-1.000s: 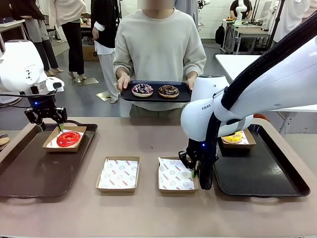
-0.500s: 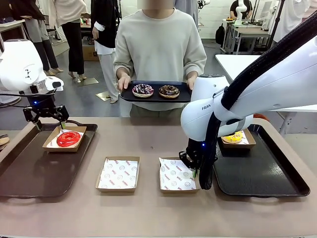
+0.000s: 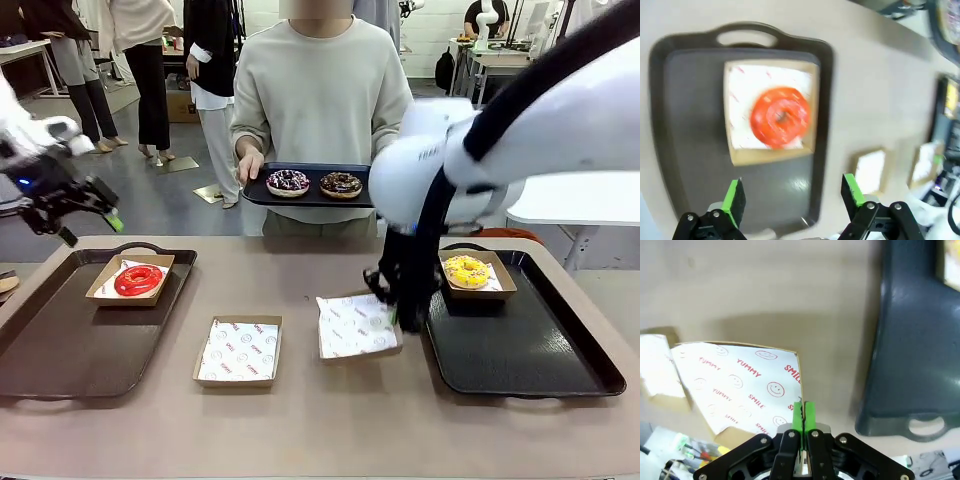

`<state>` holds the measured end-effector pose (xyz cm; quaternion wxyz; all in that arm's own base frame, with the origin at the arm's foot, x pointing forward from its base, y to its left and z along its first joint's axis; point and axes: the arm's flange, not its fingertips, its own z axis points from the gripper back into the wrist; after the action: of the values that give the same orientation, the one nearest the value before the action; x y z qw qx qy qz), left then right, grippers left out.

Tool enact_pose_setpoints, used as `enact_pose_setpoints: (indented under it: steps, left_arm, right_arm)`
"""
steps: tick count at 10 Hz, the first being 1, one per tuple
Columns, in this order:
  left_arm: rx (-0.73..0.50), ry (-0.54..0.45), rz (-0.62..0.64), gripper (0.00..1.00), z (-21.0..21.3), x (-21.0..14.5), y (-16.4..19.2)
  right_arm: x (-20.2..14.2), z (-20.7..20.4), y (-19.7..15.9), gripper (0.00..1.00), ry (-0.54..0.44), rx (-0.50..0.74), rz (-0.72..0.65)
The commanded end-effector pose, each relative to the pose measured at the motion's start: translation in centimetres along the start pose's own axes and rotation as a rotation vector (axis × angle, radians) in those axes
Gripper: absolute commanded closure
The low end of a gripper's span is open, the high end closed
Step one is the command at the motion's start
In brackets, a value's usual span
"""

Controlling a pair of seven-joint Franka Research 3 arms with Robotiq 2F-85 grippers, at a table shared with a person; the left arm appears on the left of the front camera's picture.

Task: Individually package the donuts and arrange them on the tray.
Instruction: Place the picked Paper togo box on the Handle tray while simultaneously picking up another Paper togo box from the table with the other hand.

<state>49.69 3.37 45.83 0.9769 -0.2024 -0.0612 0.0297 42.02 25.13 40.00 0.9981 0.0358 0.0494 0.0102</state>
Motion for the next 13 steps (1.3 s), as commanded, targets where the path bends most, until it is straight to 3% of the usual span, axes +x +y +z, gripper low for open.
enact_pose_setpoints:
  steps: [1, 4, 8, 13]
  left_arm:
    - [-0.184, -0.033, 0.029, 0.0, 3.9, -4.6, 3.5]
    - [-0.447, -0.091, 0.177, 0.0, 8.1, -9.6, 9.6]
    - [-0.771, -0.095, 0.286, 0.0, 7.0, -14.1, 17.0]
    - [-0.841, -0.115, 0.309, 0.0, 5.3, -16.8, 18.7]
  right_arm:
    - [1.9, 4.0, -0.4, 1.0, 0.033, 0.002, 0.007]
    - [5.8, 9.3, 0.3, 1.0, 0.045, -0.012, -0.003]
    - [10.9, 10.5, 2.5, 1.0, 0.052, -0.019, 0.005]
    - [14.8, 9.6, 3.1, 1.0, 0.067, 0.001, -0.04]
